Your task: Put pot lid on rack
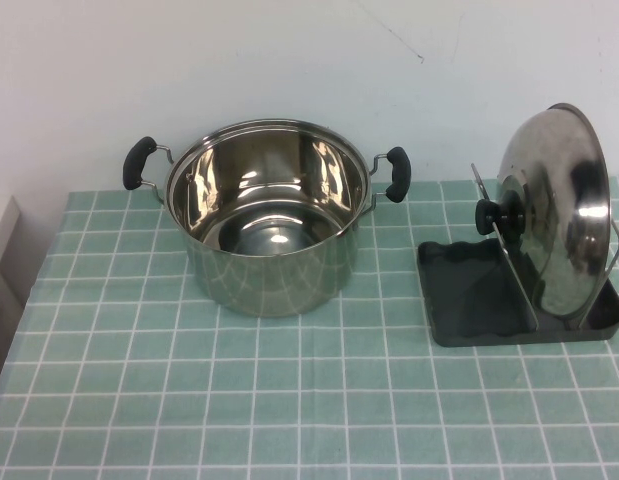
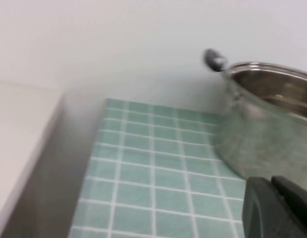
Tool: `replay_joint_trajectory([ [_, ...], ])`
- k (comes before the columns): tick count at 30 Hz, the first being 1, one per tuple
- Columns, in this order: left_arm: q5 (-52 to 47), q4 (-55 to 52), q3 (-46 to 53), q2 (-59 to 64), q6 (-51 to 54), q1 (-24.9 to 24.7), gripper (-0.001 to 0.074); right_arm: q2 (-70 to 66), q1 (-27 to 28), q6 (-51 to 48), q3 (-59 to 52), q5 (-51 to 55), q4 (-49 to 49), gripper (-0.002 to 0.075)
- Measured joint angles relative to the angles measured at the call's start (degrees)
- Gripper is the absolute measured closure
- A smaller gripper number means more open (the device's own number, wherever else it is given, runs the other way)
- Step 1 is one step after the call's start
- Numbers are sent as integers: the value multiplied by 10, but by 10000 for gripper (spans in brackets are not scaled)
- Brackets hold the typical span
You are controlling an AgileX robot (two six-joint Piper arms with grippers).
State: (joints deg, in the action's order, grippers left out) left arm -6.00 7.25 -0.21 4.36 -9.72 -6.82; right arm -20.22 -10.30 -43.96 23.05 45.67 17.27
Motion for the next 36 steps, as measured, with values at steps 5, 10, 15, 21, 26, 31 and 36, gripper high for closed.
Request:
replay_joint_trajectory([
  [5, -18, 2, 17, -42, 18, 16, 736, 0, 0, 0, 0, 0, 0, 724],
  [10, -94, -28, 17, -49, 23, 19, 736, 0, 0, 0, 0, 0, 4, 724],
  [15, -124, -39, 17, -49, 30, 32, 736, 0, 0, 0, 0, 0, 4, 725],
  [21, -128, -40, 16, -49, 33, 33, 736, 0, 0, 0, 0, 0, 6, 725],
  [26, -131, -41, 15, -49, 33, 34, 736, 0, 0, 0, 0, 0, 6, 725],
  [31, -131, -41, 15, -49, 33, 34, 736, 0, 0, 0, 0, 0, 7, 725],
  [36, -131, -41, 15, -49, 33, 34, 736, 0, 0, 0, 0, 0, 7, 725],
])
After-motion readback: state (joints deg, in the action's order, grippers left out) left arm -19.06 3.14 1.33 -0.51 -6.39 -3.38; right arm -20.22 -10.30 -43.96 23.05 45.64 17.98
